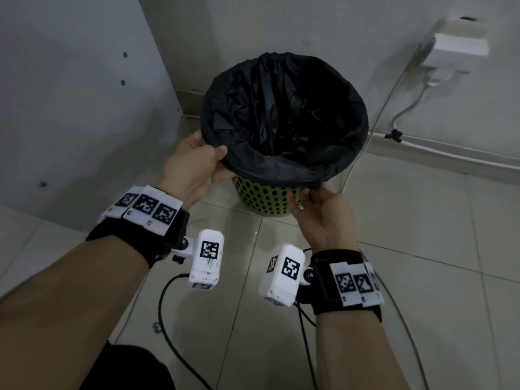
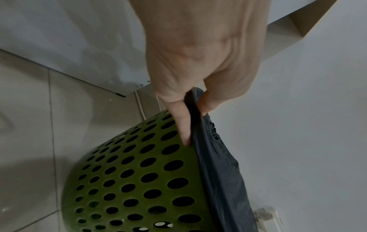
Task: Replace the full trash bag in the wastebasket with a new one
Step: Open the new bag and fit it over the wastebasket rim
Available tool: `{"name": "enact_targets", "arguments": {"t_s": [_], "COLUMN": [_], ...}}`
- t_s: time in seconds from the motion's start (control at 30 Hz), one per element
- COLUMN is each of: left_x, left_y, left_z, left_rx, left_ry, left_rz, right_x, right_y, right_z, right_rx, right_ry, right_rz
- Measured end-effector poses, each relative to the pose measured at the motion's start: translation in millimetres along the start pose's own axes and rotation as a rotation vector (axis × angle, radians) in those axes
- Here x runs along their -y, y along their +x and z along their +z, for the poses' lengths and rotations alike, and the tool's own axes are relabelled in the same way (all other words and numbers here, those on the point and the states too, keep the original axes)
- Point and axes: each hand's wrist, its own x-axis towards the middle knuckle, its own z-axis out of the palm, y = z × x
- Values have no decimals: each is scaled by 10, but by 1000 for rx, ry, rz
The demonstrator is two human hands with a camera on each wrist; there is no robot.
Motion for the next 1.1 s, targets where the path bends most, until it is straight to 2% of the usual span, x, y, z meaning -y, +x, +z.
{"name": "enact_targets", "arguments": {"t_s": [0.17,0.3,0.4,0.5,0.67,0.83,0.9,1.0,1.1], "left_x": [-7,3,6,5,-1,131,181,116,-5], "left_y": [-9,-16,-31,-38,-42,-114,-101,4,113], "left_z": [2,7,6,3,-25,-47,-42,-117,-211], "left_rx": [8,11,11,14,37,55,41,-22,-35], "left_ry": [-3,-5,15,36,35,-78,-94,-75,-26], "left_rz": [0,-2,4,5,-15,-162,-166,-147,-120], "right_x": [27,195,210,157,43,-95,-216,-347,-326], "right_y": [-97,-182,-198,-170,-185,-211,-221,-291,-316], "right_z": [8,11,78,165,175,202,243,270,205], "right_rx": [69,36,11,-30,-24,-1,12,42,-30], "right_ry": [-6,29,-34,-99,-63,-113,-146,-208,-243], "right_rz": [-28,18,19,-18,-48,-95,-99,-18,-44]}}
